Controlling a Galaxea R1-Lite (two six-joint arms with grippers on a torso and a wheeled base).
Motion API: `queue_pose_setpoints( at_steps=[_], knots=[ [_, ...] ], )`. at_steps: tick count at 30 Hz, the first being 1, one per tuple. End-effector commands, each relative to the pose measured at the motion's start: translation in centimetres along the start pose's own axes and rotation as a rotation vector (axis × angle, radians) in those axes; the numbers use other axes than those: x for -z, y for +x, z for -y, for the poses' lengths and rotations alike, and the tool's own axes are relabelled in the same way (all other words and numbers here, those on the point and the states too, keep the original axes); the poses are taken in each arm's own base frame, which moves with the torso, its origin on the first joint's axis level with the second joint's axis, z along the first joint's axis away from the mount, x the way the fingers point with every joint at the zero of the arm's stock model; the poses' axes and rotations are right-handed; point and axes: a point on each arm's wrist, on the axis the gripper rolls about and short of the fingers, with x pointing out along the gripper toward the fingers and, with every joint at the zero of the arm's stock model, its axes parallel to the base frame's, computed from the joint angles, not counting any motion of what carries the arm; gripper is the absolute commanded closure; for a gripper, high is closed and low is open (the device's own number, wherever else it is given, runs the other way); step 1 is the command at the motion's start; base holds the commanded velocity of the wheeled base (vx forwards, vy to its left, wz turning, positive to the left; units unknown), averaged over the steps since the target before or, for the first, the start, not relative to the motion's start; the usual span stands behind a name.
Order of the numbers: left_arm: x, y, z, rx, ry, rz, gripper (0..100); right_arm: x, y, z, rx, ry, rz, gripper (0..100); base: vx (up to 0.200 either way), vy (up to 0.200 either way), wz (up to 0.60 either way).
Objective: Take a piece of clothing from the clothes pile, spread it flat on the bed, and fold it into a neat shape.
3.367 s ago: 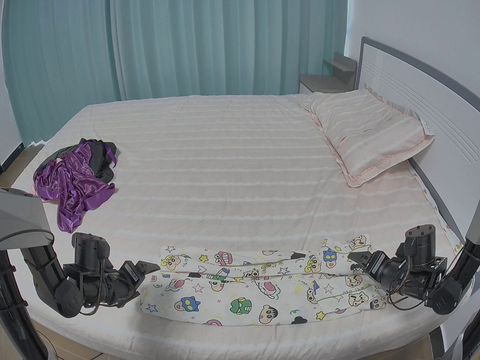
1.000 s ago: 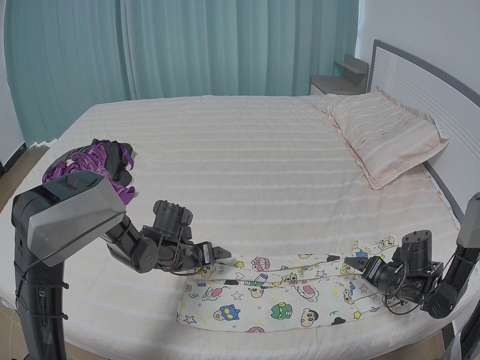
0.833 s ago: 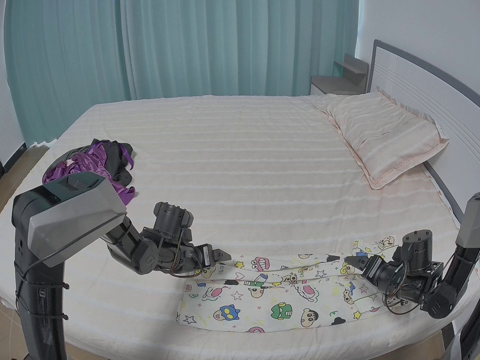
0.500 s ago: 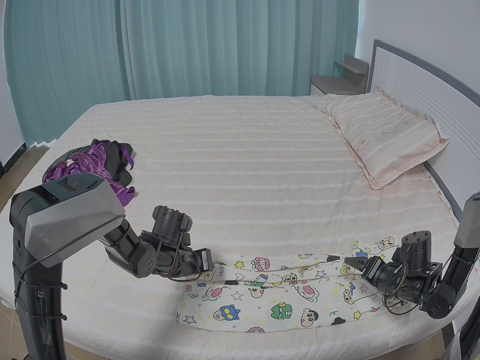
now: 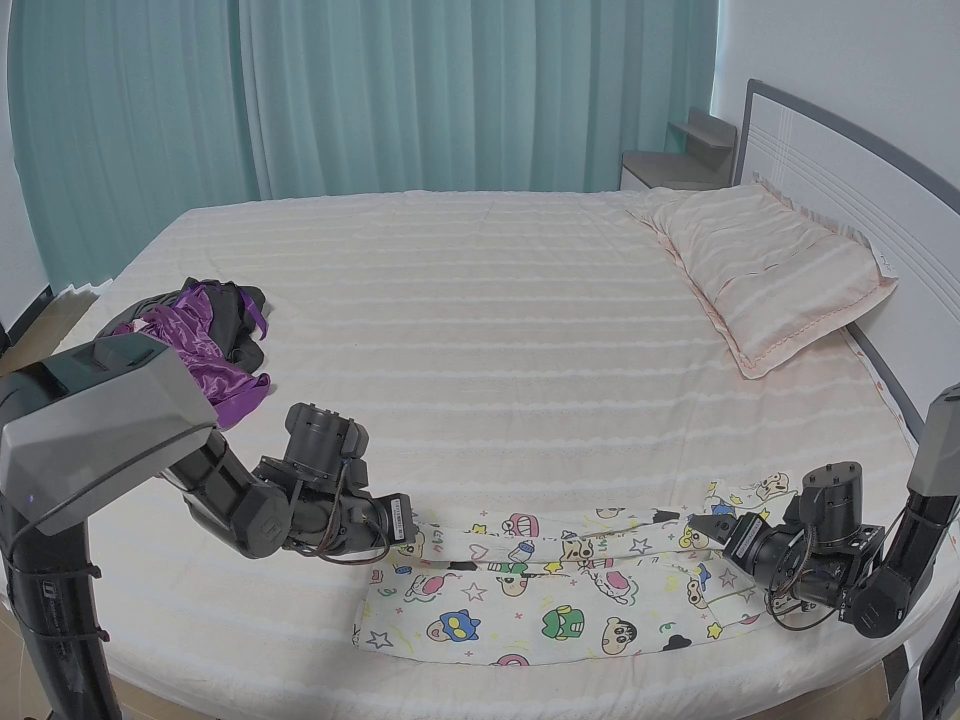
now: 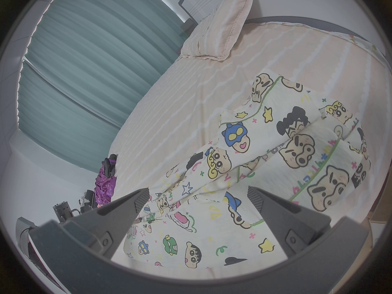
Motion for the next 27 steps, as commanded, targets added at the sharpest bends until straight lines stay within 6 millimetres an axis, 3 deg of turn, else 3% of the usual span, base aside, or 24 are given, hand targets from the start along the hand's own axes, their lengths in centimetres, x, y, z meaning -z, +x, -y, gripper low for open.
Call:
queue_pose_setpoints(
  at_steps=[1,7,14,20,27],
  knots=[
    [0.5,-2.3,0.3,0.005,0.041,0.009,100,0.0,-0.1,0.0,-0.002,-0.001,0.0,0,0.0,0.0,0.0],
    [2.5,-2.3,-0.9,-0.041,0.18,-0.044,100,0.0,-0.1,-0.1,-0.004,-0.002,0.0,0,0.0,0.0,0.0],
    [2.8,-1.0,-1.0,-0.083,0.197,-0.025,100,0.1,-0.1,0.1,0.004,-0.003,-0.005,0,0.0,0.0,0.0],
    [2.8,-0.6,-0.5,-0.067,0.205,-0.001,100,-2.0,0.1,1.8,0.078,0.001,0.066,0,0.0,0.0,0.0],
    [2.3,-0.7,-0.3,-0.062,0.2,0.019,100,-2.6,1.1,2.9,0.164,0.027,0.042,0,0.0,0.0,0.0]
  ],
)
